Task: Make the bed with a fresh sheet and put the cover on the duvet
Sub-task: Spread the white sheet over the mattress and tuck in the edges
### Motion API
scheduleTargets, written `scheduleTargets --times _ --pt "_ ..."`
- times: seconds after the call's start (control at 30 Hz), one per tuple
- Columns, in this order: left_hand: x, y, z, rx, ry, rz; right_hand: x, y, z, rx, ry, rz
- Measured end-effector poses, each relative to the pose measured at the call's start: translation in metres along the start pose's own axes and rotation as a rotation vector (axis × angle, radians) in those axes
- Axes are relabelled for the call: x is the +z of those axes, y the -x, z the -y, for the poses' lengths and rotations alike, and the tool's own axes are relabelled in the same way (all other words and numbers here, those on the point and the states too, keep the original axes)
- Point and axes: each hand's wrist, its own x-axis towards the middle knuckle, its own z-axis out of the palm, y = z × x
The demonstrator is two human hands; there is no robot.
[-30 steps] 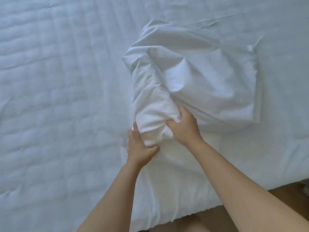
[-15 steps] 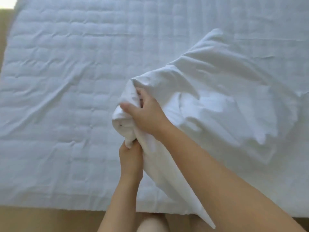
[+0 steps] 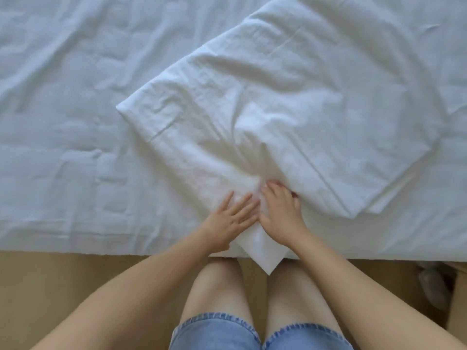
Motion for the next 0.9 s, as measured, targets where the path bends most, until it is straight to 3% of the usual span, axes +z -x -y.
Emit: scheduleTargets --times 0.07,0.23,0.37,0.47,0.53,0.63,0.7,0.8,0.9 --pt "0.008 -0.011 0.009 0.051 -0.033 0.119 0.003 0.01 -0.012 0.113 -0.012 -0.02" --pt "0.009 -0.014 0.012 0.069 0.116 0.092 0.005 0.033 -0.028 0.264 -0.255 -0.035" --pt "-0.028 -0.018 0.019 -0.062 0.585 0.037 -0.004 0.052 -0.025 0.353 -0.597 0.007" --pt "-0.06 -0.022 0.03 -0.136 0.841 0.173 -0.016 0.06 -0.017 0.365 -0.727 -0.008" --pt "-0.071 -0.022 0.033 -0.149 0.906 0.269 -0.026 0.064 -0.012 0.315 -0.697 0.077" --pt "-0.083 -0.026 0.035 -0.192 1.006 0.369 -0.043 0.059 -0.018 0.225 -0.463 0.266" --pt "-0.087 -0.031 0.034 -0.233 1.023 0.391 -0.061 0.049 -0.026 0.215 -0.442 0.238" --pt "-0.097 -0.039 0.028 -0.214 0.962 0.14 -0.1 0.031 -0.028 0.168 -0.389 0.08" --pt "-0.122 -0.055 0.031 -0.207 1.062 -0.125 -0.126 0.011 -0.011 0.127 -0.416 -0.27"
